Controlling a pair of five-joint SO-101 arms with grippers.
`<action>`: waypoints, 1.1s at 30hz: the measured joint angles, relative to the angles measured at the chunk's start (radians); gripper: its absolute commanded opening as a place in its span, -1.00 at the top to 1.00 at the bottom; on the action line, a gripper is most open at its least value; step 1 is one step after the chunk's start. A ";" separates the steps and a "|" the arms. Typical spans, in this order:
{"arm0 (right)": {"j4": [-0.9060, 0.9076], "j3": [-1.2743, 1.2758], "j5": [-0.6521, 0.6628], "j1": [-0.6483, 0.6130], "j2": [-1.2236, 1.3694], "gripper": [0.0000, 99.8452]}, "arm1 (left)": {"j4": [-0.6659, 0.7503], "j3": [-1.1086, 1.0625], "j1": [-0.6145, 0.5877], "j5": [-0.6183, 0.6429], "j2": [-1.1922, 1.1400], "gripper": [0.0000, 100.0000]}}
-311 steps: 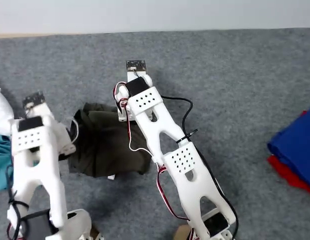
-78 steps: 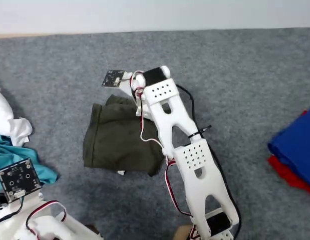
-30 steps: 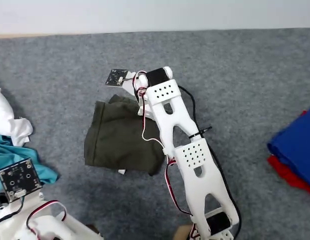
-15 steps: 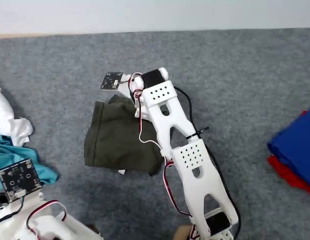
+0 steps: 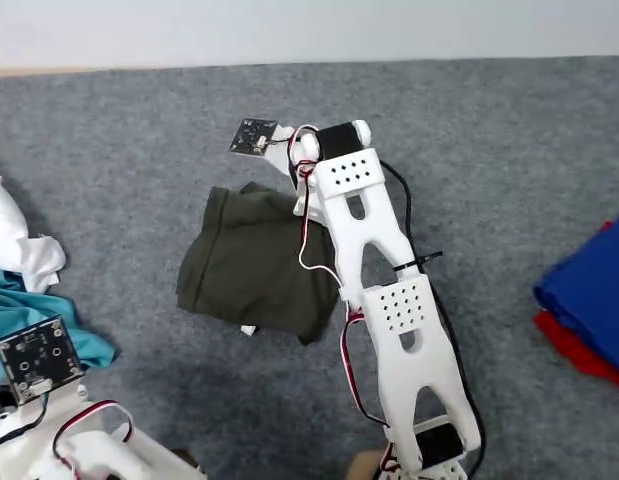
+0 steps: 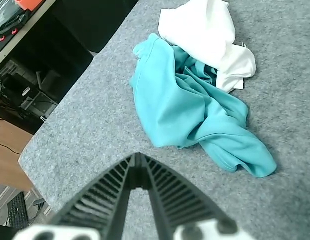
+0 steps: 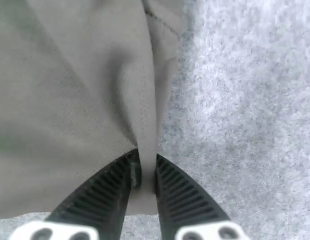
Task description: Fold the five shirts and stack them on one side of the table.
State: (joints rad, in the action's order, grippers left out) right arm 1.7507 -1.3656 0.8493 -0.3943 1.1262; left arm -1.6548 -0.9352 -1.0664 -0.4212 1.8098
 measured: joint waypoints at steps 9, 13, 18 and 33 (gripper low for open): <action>0.000 -0.006 -0.063 -0.008 0.000 0.58 | 0.000 0.000 0.000 0.000 0.000 0.99; 0.002 -0.087 -0.103 -0.083 0.000 0.59 | 0.000 0.000 0.000 0.000 0.000 0.99; -0.005 -0.150 -0.112 -0.207 0.000 0.83 | 0.000 0.000 0.000 0.000 0.000 0.99; -0.416 -0.092 -0.110 -0.236 0.183 0.92 | 0.000 0.000 0.000 0.000 0.000 0.99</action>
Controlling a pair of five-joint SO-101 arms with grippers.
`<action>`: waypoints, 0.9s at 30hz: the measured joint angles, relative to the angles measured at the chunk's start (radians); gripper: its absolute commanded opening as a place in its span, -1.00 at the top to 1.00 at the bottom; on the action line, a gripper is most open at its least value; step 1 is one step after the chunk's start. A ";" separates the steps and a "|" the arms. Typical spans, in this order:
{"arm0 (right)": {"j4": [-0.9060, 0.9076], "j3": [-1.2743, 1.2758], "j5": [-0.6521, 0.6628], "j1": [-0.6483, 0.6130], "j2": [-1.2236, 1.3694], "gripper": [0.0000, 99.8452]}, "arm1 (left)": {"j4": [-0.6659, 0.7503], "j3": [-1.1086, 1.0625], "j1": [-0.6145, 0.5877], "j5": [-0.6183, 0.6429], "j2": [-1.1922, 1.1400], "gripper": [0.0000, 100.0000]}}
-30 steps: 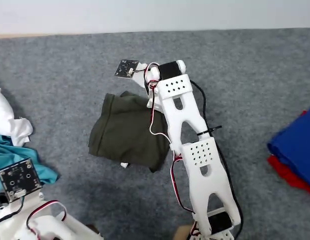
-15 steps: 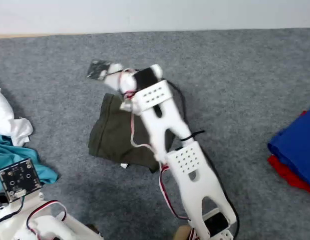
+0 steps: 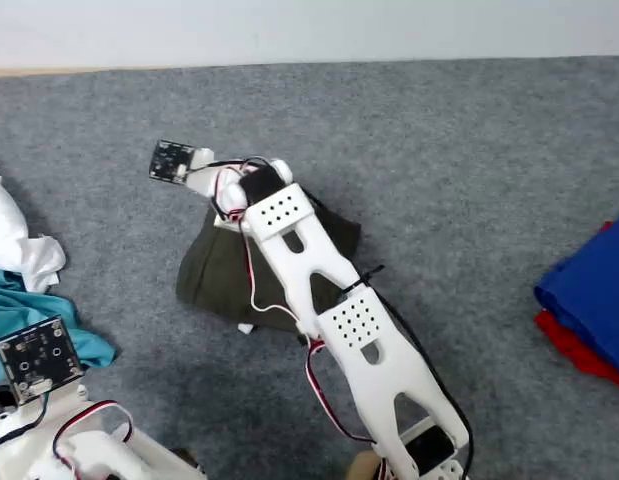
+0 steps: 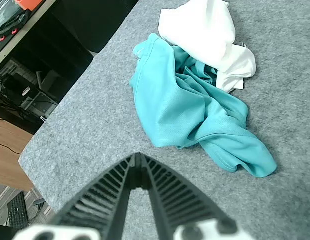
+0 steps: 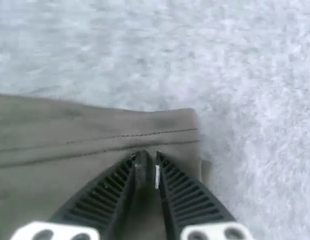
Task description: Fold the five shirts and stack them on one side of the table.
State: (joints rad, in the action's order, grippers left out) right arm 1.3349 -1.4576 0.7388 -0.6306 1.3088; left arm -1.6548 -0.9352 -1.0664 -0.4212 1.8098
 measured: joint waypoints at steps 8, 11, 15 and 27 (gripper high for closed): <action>-0.048 -0.005 0.031 0.055 0.043 0.91 | 0.000 0.000 0.000 0.000 0.000 0.99; -0.048 -0.026 0.032 0.057 0.043 0.91 | 0.000 0.000 0.000 0.000 0.000 0.99; -0.002 -0.091 0.025 0.051 0.025 0.91 | 0.000 0.000 0.000 0.000 0.000 0.99; 0.339 -0.175 -0.071 0.005 -0.157 0.91 | 0.000 0.000 0.000 0.000 0.000 0.99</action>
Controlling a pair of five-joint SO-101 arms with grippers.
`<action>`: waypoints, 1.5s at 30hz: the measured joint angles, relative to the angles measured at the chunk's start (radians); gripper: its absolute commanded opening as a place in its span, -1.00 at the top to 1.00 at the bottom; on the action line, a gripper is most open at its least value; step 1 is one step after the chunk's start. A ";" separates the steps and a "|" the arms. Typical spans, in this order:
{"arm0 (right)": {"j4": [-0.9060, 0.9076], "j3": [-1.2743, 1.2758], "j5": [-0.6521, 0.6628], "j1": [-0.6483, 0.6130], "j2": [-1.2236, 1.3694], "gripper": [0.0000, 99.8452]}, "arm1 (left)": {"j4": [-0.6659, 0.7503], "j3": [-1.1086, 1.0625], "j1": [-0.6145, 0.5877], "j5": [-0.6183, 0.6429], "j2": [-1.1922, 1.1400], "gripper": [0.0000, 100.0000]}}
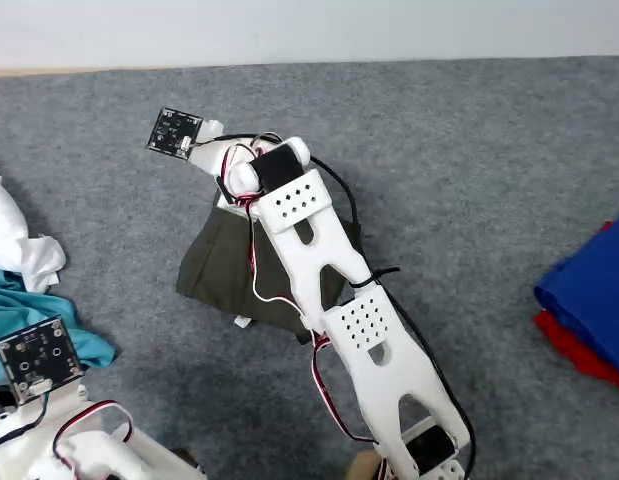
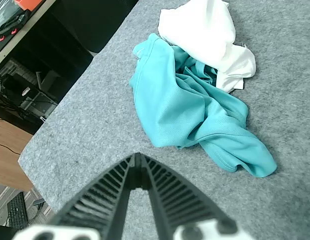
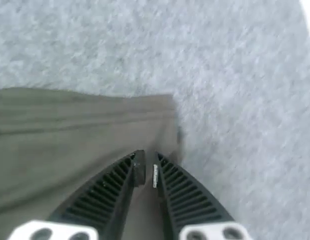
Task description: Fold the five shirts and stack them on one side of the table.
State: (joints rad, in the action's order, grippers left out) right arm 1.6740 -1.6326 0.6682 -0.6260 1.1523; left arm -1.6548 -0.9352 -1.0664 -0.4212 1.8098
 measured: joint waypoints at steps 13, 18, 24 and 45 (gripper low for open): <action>0.080 0.184 -0.130 0.031 -0.250 0.98 | 0.000 0.000 0.000 0.000 0.000 0.99; 0.080 0.543 -0.222 0.031 -0.471 0.98 | 0.000 0.000 0.000 0.000 0.000 0.99; 0.080 0.971 -0.377 0.031 -0.677 0.98 | 0.000 0.000 0.000 0.000 0.000 0.99; -0.155 1.610 -0.491 -0.092 -0.720 0.98 | 0.000 0.000 0.000 0.000 0.000 0.99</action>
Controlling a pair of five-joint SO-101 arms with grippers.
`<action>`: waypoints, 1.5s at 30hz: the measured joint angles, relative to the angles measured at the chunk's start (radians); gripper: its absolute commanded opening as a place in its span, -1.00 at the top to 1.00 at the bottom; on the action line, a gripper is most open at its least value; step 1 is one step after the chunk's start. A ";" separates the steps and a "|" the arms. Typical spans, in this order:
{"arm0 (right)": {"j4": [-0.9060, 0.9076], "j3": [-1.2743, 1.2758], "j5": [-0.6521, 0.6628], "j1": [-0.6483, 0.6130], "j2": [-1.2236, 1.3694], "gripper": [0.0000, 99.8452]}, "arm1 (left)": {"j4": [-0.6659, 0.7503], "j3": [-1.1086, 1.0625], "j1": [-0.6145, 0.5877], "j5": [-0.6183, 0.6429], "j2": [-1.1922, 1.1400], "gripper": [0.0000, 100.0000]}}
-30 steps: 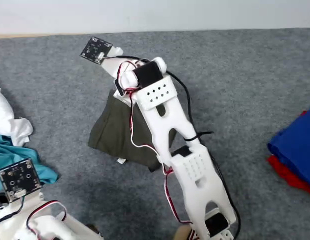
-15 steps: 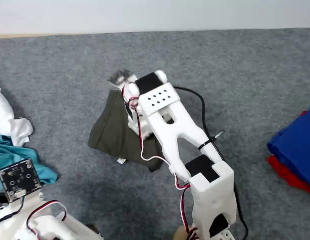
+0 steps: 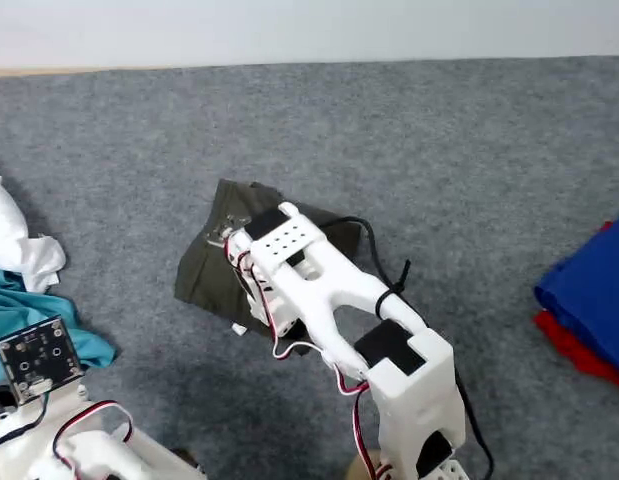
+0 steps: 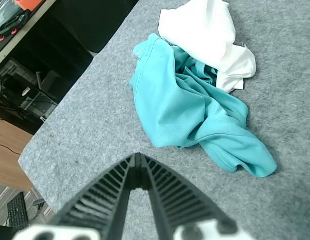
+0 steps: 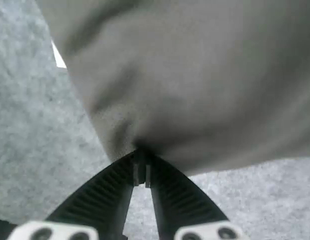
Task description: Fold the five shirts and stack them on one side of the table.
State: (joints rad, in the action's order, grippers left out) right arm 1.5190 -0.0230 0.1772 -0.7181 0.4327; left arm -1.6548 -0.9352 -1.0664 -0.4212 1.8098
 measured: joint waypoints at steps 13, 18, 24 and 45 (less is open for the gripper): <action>0.161 -0.098 0.000 0.000 -0.146 0.98 | 0.000 0.000 0.000 0.000 0.000 0.99; 0.175 -0.072 0.020 0.000 -0.144 0.98 | 0.000 0.000 0.000 0.000 0.000 0.99; -0.005 0.018 0.037 -0.002 0.020 0.98 | 0.000 0.000 0.000 0.000 0.000 0.99; 0.229 -0.338 -0.118 0.117 -0.229 0.98 | 0.000 0.000 0.000 0.000 0.000 0.99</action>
State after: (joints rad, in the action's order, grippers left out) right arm 1.7476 -0.3606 0.0591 -0.6015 0.2041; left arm -1.6548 -0.9352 -1.0664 -0.4212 1.8098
